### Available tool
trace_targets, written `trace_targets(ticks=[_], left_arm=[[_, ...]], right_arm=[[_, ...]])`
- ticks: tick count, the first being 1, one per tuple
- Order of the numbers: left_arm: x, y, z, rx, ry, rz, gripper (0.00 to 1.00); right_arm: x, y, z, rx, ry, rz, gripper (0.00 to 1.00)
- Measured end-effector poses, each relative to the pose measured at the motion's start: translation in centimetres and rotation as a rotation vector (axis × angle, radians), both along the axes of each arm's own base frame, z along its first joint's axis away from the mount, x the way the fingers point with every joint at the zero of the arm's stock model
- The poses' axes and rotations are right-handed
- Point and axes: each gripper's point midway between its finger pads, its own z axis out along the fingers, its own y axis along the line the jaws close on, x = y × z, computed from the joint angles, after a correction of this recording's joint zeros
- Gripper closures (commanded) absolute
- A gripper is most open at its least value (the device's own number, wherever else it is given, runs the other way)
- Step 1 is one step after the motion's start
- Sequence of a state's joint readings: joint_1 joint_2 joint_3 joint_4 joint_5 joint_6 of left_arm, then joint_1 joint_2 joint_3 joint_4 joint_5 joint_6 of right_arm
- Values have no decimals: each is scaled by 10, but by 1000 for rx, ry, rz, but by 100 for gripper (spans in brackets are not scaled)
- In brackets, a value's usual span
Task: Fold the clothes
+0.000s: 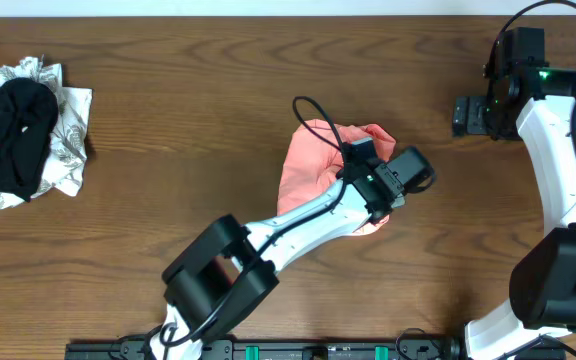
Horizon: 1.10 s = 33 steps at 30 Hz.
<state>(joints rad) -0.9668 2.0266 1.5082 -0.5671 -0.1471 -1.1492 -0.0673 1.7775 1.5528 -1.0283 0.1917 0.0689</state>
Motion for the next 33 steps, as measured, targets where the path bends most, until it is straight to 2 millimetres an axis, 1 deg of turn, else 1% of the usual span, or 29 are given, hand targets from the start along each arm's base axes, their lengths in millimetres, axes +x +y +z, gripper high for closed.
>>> trace_targets(ticks=[4,9,11,12,13,15,17,21,23,25,27,30,31,33], left_arm=[[3,5,-13,5,26,51,47],[5,8,-20,12,42,75,48],[4,9,-21,14,47,81,58],[3,10,-21,16,51,84,66],[3,11,-22,17,54,90,72],[0,14,-23,29,66,91,87],[-2,16,-24,40,74,93,94],[-5,21,-24,63,83,76,94],[-7,23,-18,70,81,60,94],[-10,26,-8,75,80,43,94],[-12,30,9,73,68,20,94],[-17,37,26,77,60,-4,94],[-20,40,30,85,63,-11,94],[-26,49,31,119,83,-22,94]], right_arm=[[0,0,0,0,0,0,1],[0,0,0,0,0,0,1],[0,0,0,0,0,0,1],[0,0,0,0,0,0,1],[0,0,0,0,0,0,1],[0,0,0,0,0,0,1],[0,0,0,0,0,0,1],[0,0,0,0,0,0,1],[0,0,0,0,0,0,1],[0,0,0,0,0,0,1],[0,0,0,0,0,0,1],[0,0,0,0,0,0,1],[0,0,0,0,0,0,1],[0,0,0,0,0,0,1]])
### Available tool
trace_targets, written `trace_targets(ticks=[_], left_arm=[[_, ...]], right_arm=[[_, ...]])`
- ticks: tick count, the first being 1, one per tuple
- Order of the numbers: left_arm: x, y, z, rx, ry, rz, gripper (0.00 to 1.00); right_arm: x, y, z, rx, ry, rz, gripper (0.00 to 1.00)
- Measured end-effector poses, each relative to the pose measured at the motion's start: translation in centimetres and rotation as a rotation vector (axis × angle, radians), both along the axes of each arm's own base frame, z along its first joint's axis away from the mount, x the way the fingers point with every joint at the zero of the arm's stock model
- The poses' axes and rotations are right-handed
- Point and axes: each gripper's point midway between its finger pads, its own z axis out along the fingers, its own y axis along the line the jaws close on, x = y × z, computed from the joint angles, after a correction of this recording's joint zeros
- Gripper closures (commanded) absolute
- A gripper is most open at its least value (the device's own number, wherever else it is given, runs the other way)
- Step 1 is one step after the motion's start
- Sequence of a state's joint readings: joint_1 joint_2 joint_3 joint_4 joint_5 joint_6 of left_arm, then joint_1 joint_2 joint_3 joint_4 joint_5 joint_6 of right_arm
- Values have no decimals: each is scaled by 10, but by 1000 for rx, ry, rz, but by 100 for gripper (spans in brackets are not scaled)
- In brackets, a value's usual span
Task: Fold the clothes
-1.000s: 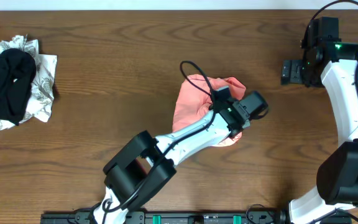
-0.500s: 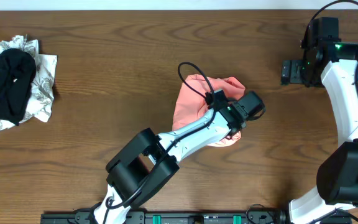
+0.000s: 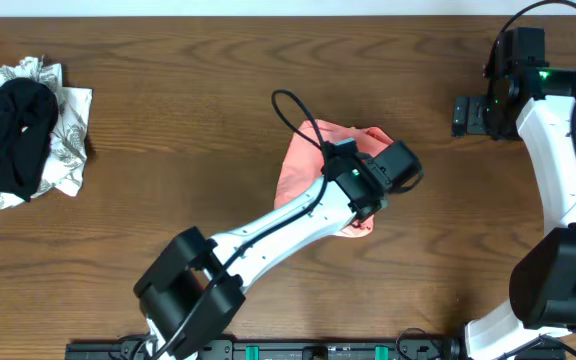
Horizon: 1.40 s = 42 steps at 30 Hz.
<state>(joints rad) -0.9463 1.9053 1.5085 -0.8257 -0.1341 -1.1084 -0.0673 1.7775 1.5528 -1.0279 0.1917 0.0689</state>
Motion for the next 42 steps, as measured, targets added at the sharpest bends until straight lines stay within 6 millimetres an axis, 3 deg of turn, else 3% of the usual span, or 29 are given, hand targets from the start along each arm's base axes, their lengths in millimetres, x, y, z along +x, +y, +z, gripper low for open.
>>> trace_targets(ticks=[5,12,18,19,22,28,31,35,39,42], left_arm=[[-8,11,-5,56,30,-35,86],[-14,19,-16,94,51,-63,85],[-26,39,-38,162,92,-63,85],[-28,43,-41,176,97,-64,83],[-29,50,-45,211,91,-88,60],[-22,57,-43,280,57,-201,45],[-23,61,-40,331,65,-320,43],[-9,45,-10,313,-17,-494,43],[15,25,50,209,-214,-570,44],[36,22,91,134,-338,-572,43]], right_arm=[[0,0,0,0,0,0,1],[0,0,0,0,0,0,1],[0,0,0,0,0,0,1],[0,0,0,0,0,0,1],[0,0,0,0,0,0,1],[0,0,0,0,0,0,1],[0,0,0,0,0,0,1],[0,0,0,0,0,0,1],[0,0,0,0,0,0,1],[0,0,0,0,0,0,1]])
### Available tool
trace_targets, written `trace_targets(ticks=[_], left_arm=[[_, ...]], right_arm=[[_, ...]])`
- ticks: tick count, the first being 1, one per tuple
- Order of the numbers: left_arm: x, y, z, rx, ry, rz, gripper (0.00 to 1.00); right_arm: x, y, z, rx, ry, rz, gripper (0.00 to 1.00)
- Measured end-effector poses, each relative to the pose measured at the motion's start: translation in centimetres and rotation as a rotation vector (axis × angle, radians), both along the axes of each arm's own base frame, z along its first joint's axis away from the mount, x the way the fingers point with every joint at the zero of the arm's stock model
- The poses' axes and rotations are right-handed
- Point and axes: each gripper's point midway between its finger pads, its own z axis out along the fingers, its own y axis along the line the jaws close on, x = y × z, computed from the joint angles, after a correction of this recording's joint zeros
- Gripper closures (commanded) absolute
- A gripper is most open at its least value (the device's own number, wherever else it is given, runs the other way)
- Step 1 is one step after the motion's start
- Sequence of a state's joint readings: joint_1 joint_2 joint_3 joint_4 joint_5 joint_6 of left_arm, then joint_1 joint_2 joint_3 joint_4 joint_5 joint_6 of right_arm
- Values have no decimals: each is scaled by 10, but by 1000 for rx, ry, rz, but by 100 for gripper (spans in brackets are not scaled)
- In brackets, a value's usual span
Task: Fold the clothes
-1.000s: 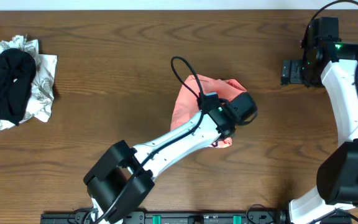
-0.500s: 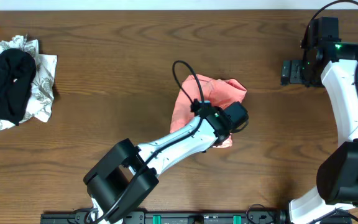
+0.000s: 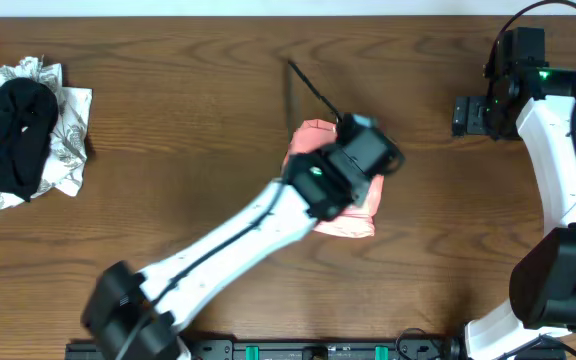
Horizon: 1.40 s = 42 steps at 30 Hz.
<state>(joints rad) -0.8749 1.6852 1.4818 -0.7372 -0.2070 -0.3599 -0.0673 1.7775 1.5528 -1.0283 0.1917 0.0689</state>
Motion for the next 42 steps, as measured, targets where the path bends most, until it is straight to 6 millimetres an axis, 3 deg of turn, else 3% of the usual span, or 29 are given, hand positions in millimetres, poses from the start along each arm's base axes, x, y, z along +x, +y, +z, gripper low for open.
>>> trace_targets(ticks=[2,4,11,16,33,35,39,42], left_arm=[[14,1,11,-48,-23,-13,43],[30,4,9,-75,-19,-25,43],[71,24,-38,-39,43,-50,42],[69,19,-69,-20,120,-154,33],[73,0,-128,-13,189,-244,33],[75,0,-130,-15,186,-242,37],[82,4,-129,-23,175,-226,56],[89,13,-129,-27,175,-200,62]], right_arm=[[0,0,0,0,0,0,1],[0,0,0,0,0,0,1],[0,0,0,0,0,0,1],[0,0,0,0,0,0,1],[0,0,0,0,0,0,1],[0,0,0,0,0,0,1],[0,0,0,0,0,0,1],[0,0,0,0,0,0,1]])
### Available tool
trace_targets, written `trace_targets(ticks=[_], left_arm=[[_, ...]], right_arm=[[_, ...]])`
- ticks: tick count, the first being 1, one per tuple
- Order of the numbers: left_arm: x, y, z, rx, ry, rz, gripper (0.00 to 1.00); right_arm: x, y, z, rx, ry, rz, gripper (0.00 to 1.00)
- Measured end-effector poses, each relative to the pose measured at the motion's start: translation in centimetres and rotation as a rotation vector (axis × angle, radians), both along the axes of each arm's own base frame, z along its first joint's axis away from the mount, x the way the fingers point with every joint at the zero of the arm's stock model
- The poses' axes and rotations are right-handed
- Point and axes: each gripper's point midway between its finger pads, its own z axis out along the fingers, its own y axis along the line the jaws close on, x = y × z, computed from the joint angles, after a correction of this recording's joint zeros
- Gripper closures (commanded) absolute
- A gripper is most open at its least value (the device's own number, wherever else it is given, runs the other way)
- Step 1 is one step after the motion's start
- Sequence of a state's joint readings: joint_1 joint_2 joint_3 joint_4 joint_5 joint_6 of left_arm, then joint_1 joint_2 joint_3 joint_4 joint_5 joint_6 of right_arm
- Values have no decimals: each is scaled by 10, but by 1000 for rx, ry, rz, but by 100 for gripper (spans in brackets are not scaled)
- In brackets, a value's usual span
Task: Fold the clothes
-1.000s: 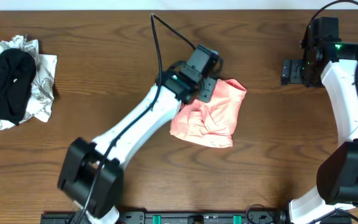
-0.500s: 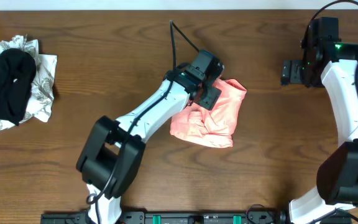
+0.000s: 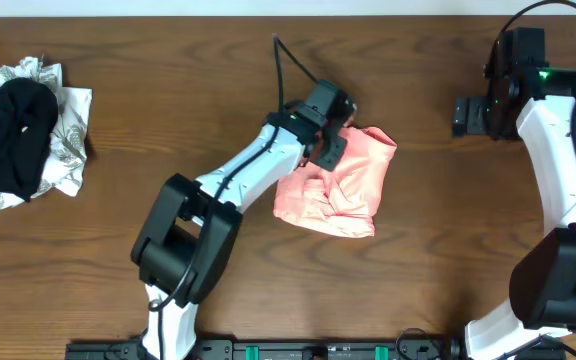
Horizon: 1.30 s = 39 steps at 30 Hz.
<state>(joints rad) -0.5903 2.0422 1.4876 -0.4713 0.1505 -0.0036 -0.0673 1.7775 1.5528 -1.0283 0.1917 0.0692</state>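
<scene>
A salmon-pink garment lies crumpled in a rough block at the table's middle, with loose folds across it. My left gripper sits at the garment's upper left edge, its arm reaching in from the lower left. The fingers are too dark and foreshortened to read. My right gripper rests low at the far right of the table, well apart from the pink garment, and its jaw state does not show.
At the far left lies a black garment heaped on a white patterned cloth. The right arm's white links run down the right side. A black cable loops up from the left wrist.
My left gripper has moved from over the middle of the pink garment to its upper left edge. The garment now shows whole, as a wider crumpled block. The right arm is unchanged.
My left gripper was first at the pink garment's right side, with the cloth stretching out to the left under the arm. It then stood slightly further left, then over the garment's middle, and now at the upper left edge. The right arm stayed put throughout.
</scene>
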Motion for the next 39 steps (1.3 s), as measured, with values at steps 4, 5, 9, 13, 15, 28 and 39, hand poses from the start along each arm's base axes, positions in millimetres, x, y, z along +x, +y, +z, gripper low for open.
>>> trace_targets(ticks=[4,5,9,13,15,28,39], left_arm=[[10,14,0,0,0,34,63],[11,16,0,0,-1,41,63],[16,24,0,0,0,58,64],[18,27,0,-1,0,68,68],[20,30,0,-2,1,79,69],[23,48,-43,36,84,136,70],[37,53,17,-35,-21,172,36]], right_arm=[[0,0,0,0,0,0,1],[0,0,0,0,0,0,1],[0,0,0,0,0,0,1],[0,0,0,0,0,0,1],[0,0,0,0,0,0,1],[0,0,0,0,0,0,1],[0,0,0,0,0,0,1]])
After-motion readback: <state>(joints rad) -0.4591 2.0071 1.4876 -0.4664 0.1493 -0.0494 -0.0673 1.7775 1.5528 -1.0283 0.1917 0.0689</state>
